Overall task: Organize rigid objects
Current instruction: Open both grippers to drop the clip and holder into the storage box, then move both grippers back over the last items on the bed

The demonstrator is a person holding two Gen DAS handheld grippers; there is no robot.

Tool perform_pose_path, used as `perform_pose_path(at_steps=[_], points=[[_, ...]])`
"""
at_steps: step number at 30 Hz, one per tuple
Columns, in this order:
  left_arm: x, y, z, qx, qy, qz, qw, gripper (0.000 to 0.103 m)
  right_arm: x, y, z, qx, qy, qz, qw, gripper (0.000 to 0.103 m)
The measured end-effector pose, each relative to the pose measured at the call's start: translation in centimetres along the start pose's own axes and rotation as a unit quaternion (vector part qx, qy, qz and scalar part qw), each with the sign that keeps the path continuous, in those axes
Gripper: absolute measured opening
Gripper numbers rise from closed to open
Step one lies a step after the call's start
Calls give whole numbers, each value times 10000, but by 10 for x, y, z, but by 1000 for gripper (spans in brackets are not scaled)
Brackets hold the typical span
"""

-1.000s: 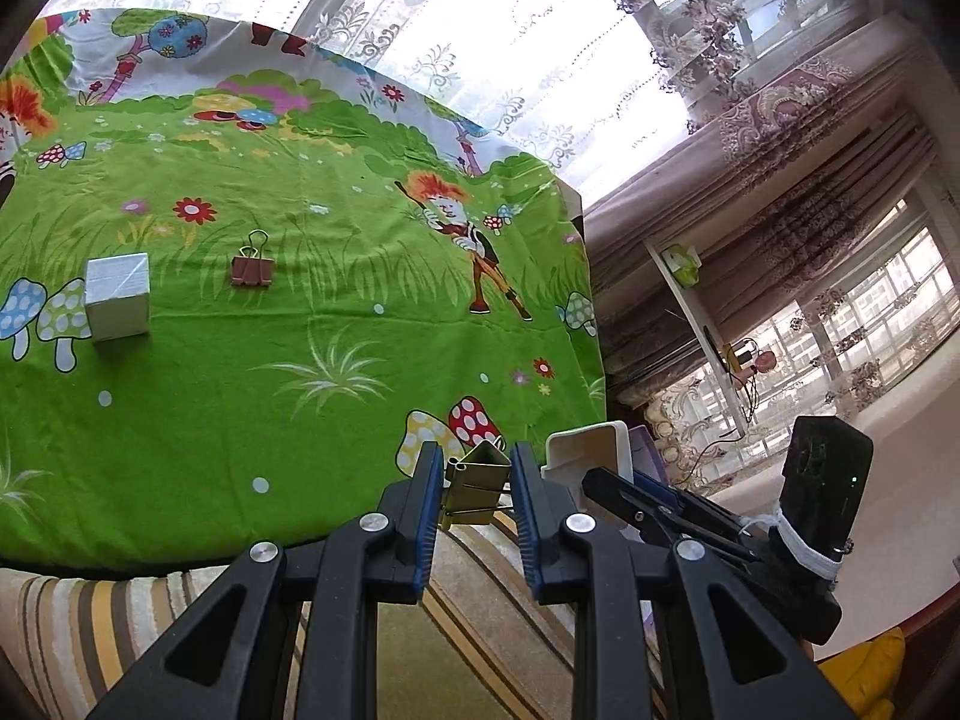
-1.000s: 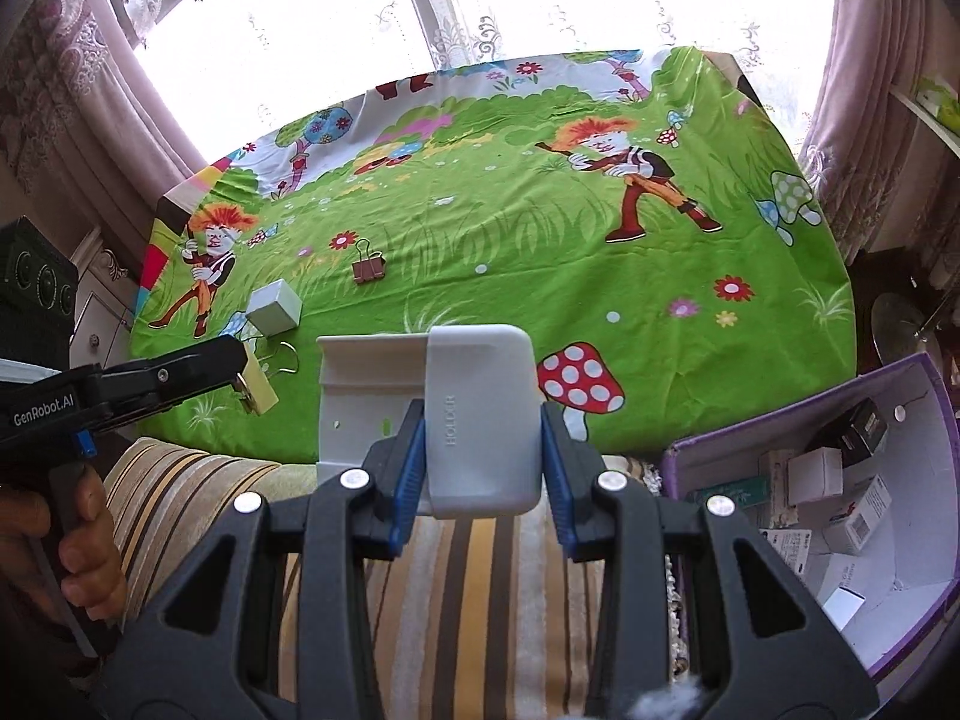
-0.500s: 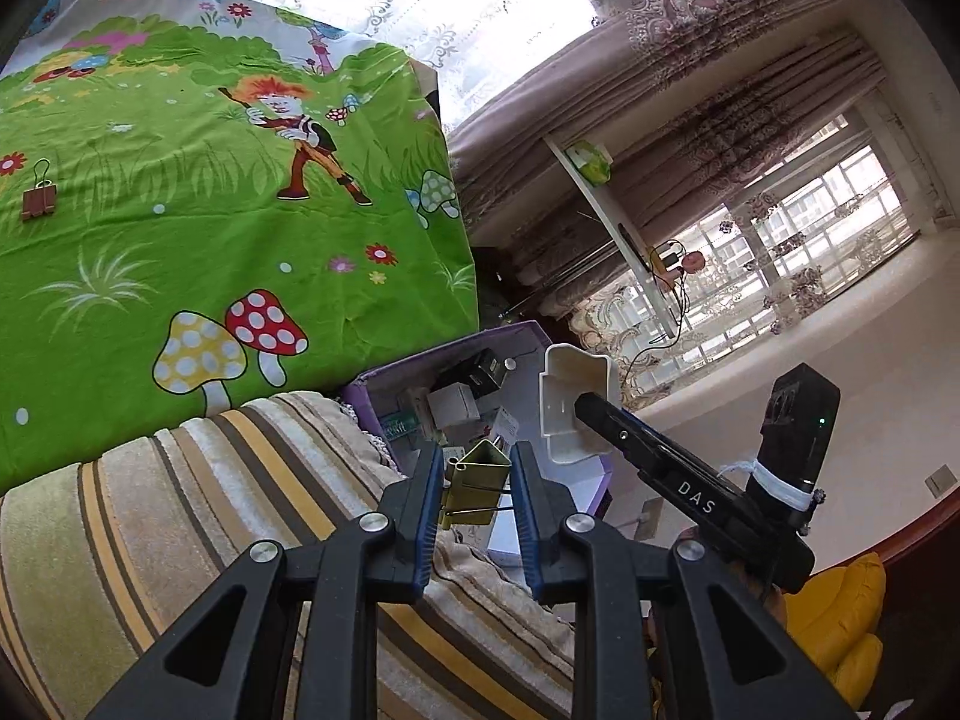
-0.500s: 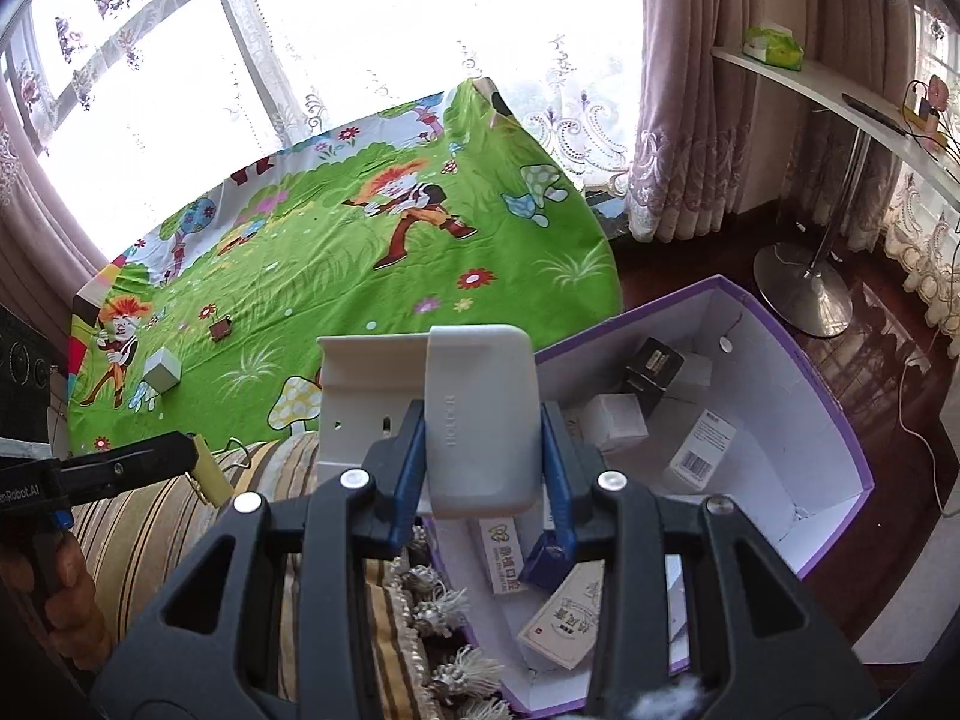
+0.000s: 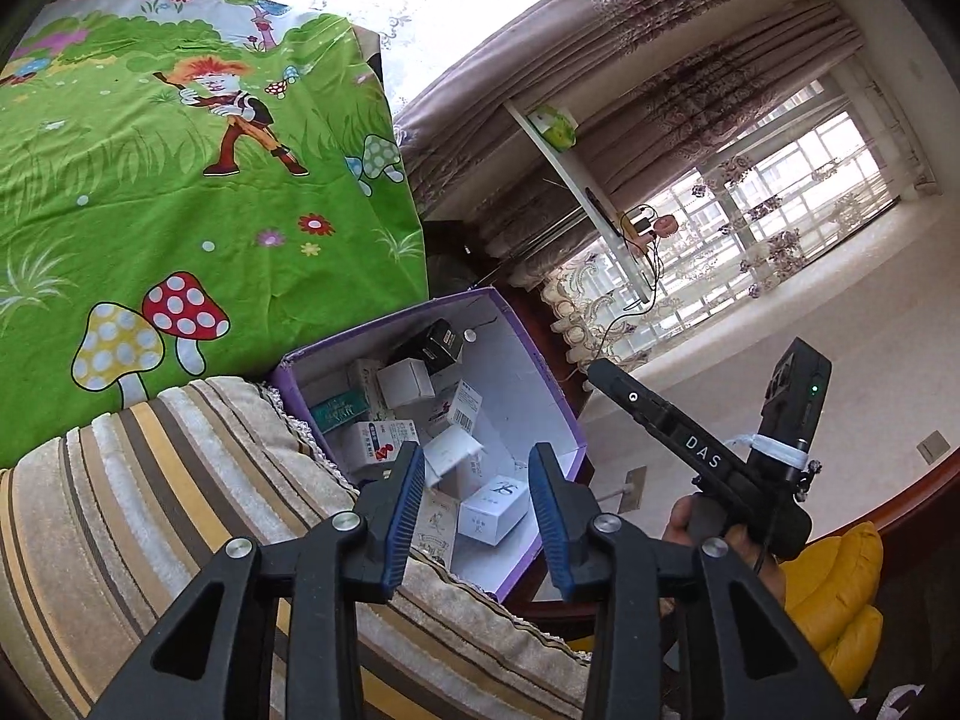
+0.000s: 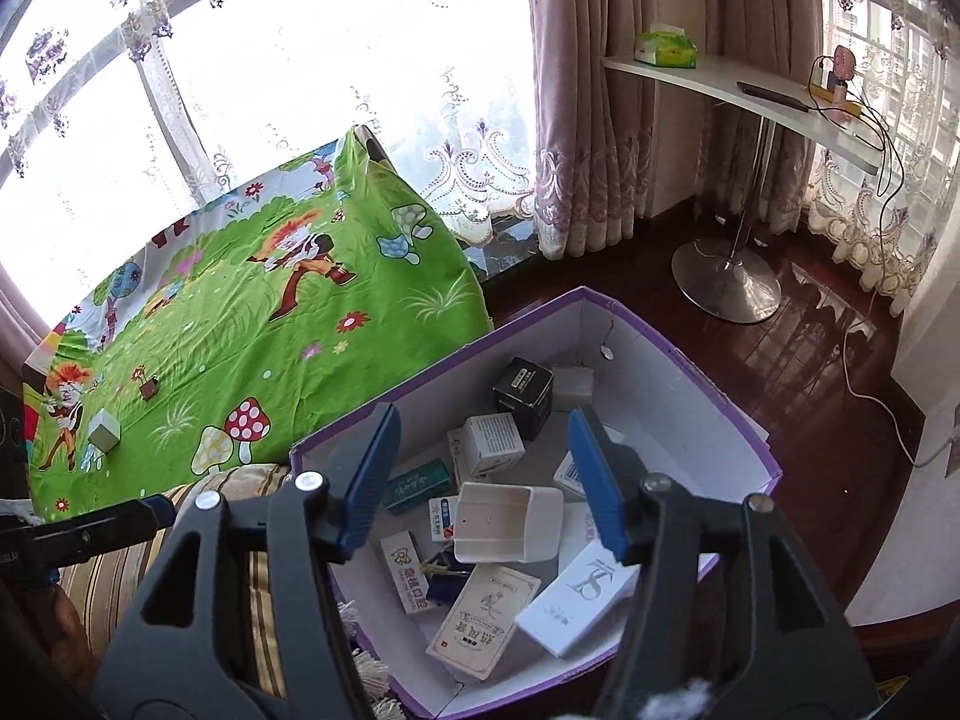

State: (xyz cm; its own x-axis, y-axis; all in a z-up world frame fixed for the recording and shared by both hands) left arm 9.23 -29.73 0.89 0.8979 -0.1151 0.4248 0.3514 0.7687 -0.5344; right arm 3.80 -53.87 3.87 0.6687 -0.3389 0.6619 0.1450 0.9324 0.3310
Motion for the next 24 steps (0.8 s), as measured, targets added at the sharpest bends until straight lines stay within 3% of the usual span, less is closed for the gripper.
perform_pose_path(at_steps=[11,24], points=[[1,2,8,46,-127,-54,9999,38,-2,26,-7,-75,104,473,9988,63],[2,9,13,79,-197,41,9998,38,-5,37,-11,61,210,542,9983,63]])
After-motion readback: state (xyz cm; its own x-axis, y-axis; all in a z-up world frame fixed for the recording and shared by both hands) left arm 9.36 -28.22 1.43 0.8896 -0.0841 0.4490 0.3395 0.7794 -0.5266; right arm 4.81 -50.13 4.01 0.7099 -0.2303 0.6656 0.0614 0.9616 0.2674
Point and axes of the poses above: each gripper's, at about its wrist camera, not at the fingertips, and z roughly against the way its jaws point, y to its left, x to its top, the point moved 2 cm from there along -z, roughly the way its jaws point, and after that the axes turned 14 degrees about x, right-handed, at the moved point
